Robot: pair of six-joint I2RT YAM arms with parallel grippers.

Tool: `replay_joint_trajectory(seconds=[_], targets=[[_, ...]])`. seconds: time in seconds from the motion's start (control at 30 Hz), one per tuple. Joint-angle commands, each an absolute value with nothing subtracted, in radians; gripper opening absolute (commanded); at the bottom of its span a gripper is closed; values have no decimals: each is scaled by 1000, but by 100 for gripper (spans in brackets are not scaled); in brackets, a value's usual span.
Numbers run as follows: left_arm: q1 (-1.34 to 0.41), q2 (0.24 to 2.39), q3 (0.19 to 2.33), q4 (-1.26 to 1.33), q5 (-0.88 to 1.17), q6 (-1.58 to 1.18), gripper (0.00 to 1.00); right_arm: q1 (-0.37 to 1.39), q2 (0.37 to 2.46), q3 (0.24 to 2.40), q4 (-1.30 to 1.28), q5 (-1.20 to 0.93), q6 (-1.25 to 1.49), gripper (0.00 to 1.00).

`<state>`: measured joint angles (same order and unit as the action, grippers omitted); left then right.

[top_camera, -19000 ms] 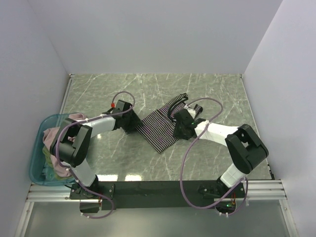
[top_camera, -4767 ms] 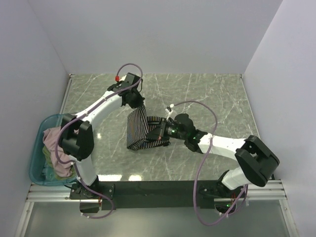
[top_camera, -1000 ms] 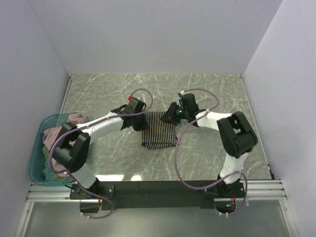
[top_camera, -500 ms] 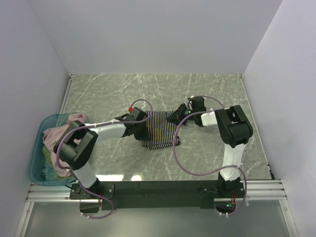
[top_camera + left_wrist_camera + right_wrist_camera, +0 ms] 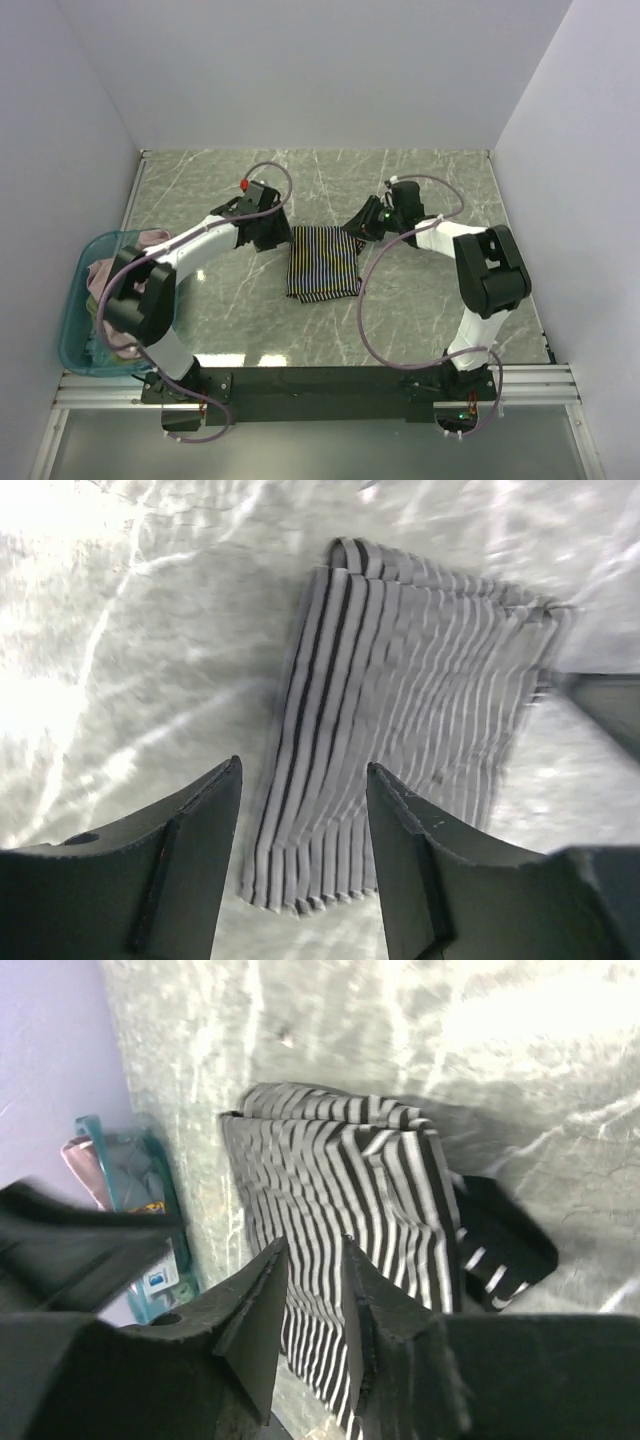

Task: Fold and stack the tank tops
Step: Neatly place the folded tank top to the corner

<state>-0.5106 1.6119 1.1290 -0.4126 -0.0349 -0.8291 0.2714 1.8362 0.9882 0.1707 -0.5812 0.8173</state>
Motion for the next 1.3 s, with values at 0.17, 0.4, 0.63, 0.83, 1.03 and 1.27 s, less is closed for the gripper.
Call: replay_joint_trajectory(seconds=[0.17,0.4,0.63,0.83,1.03,1.27], targets=[[-483,1812,1172,-315,241,-630,63,308,1606,999,32,-439,700,41],[-483,1936,1265,-385,138,-638,60,311,1445,878,34,-423,690,43],[-482,2046,1341,-419,20,-683,26,318,1310,827,8,-416,658,43],[-427,2126,1459,-416,-81,-768,1,333,1218,816,-63,-410,618,43],[-266,2244,1656,-442,-123,-851,1,333,1134,822,-144,-374,574,44],[-54,2384,1933,-491,-137,-942,1,333,1118,836,-167,-380,558,44]])
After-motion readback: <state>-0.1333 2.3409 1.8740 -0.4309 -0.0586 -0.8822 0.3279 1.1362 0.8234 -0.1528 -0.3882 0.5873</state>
